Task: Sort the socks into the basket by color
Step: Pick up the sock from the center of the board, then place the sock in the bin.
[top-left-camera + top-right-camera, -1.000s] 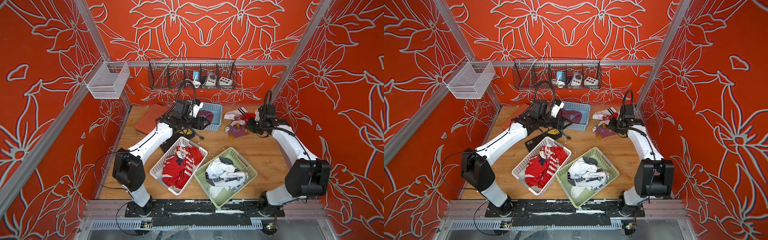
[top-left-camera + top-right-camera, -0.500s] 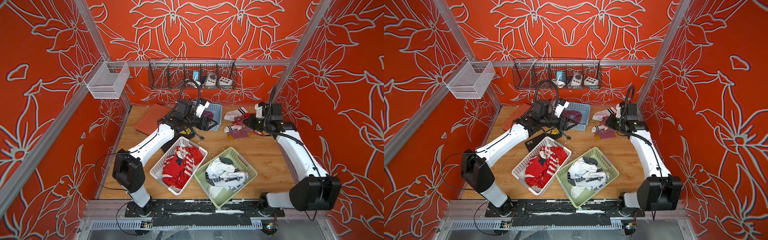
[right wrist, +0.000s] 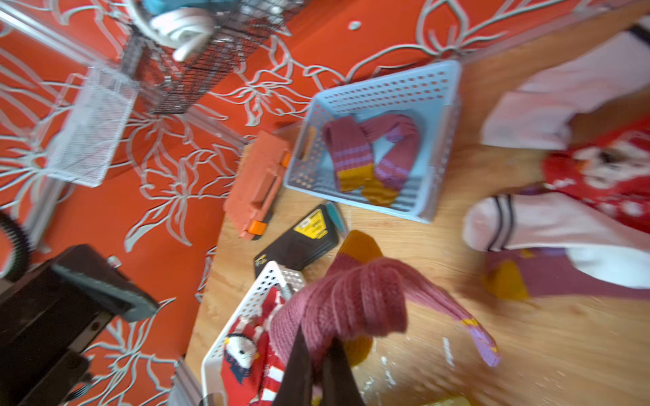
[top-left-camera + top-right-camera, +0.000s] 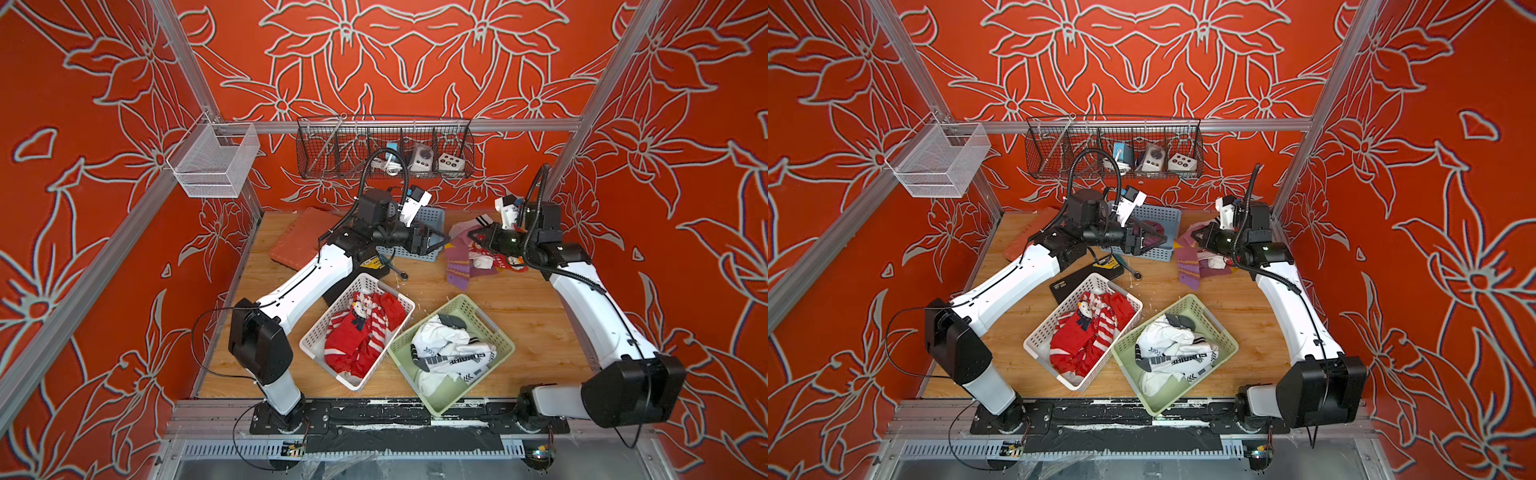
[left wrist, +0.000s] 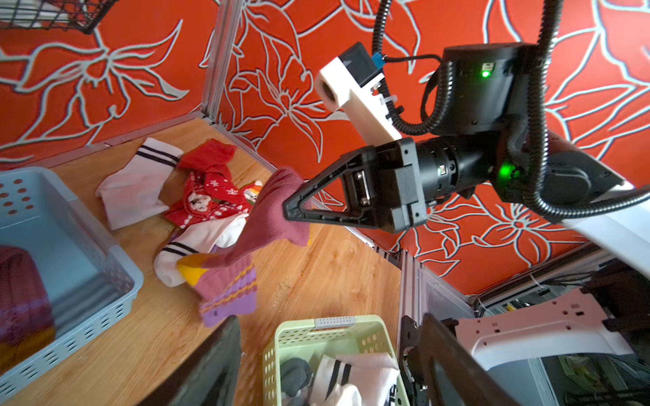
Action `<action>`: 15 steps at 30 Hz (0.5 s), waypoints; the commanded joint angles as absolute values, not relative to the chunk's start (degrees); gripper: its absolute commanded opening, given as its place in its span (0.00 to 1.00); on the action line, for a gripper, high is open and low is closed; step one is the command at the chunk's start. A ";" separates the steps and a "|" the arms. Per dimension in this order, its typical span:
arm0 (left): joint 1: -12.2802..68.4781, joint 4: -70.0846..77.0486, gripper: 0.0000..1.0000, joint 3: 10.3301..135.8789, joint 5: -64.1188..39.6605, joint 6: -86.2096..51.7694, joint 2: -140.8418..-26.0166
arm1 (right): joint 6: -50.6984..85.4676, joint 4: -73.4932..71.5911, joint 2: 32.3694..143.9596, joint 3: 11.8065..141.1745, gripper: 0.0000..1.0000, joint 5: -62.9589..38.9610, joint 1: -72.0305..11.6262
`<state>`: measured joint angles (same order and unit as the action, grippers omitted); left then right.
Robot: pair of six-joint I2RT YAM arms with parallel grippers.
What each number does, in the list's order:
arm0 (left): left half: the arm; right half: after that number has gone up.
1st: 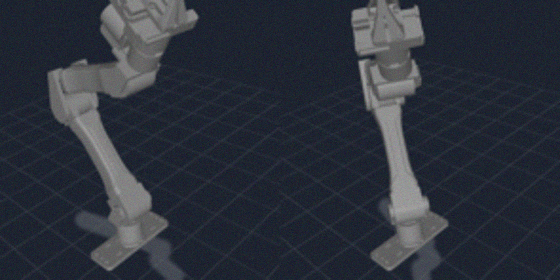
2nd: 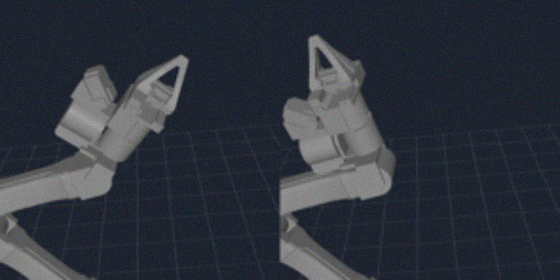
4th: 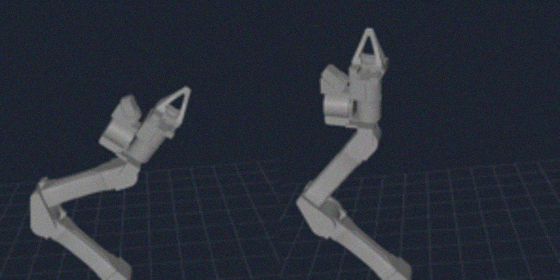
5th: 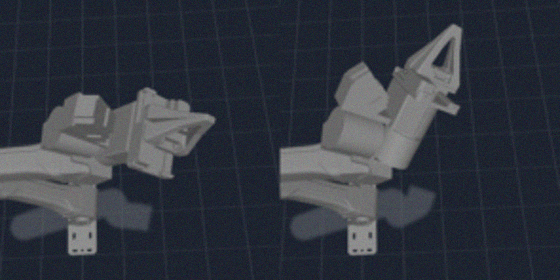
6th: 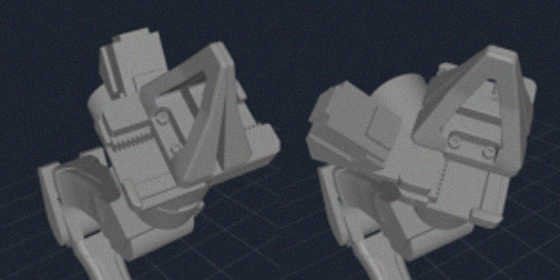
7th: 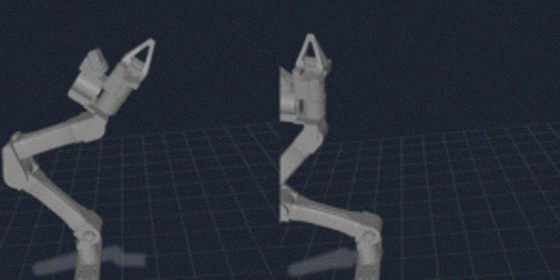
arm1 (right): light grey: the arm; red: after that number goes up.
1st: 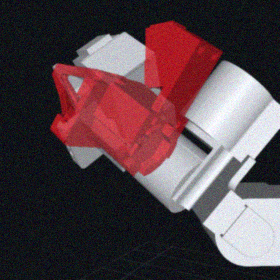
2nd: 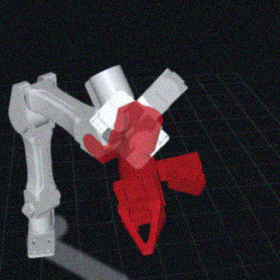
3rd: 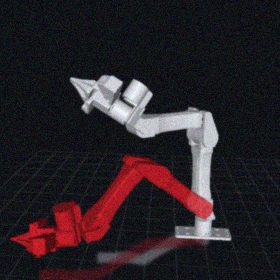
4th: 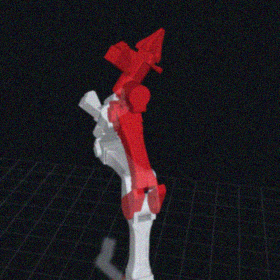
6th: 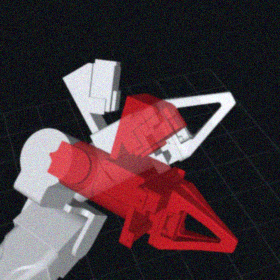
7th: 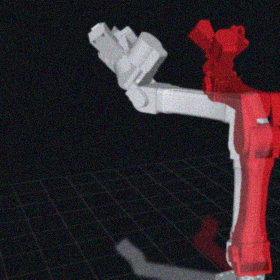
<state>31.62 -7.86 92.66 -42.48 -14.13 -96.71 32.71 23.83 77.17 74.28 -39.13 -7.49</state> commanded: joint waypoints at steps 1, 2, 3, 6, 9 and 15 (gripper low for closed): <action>32.23 -4.82 0.78 94.38 -45.67 -16.34 -98.40 | 34.96 17.73 76.59 76.13 0.00 -45.11 -8.46; 32.32 -4.23 0.78 94.72 -46.08 -16.81 -98.79 | 35.14 17.18 76.72 76.35 0.00 -45.71 -8.88; 32.41 -3.74 0.78 94.96 -46.50 -17.31 -99.08 | 35.53 16.53 77.07 76.49 0.00 -46.45 -9.23; 32.73 -2.22 0.78 95.61 -47.64 -18.75 -99.88 | 36.76 14.44 77.75 76.73 0.00 -47.78 -10.15; 33.13 -0.55 0.78 95.89 -48.63 -20.04 -100.50 | 37.76 13.07 78.38 76.95 0.00 -48.77 -10.79; 34.08 0.53 0.80 96.32 -49.31 -20.83 -101.24 | 38.52 12.02 79.10 77.46 0.00 -49.56 -11.30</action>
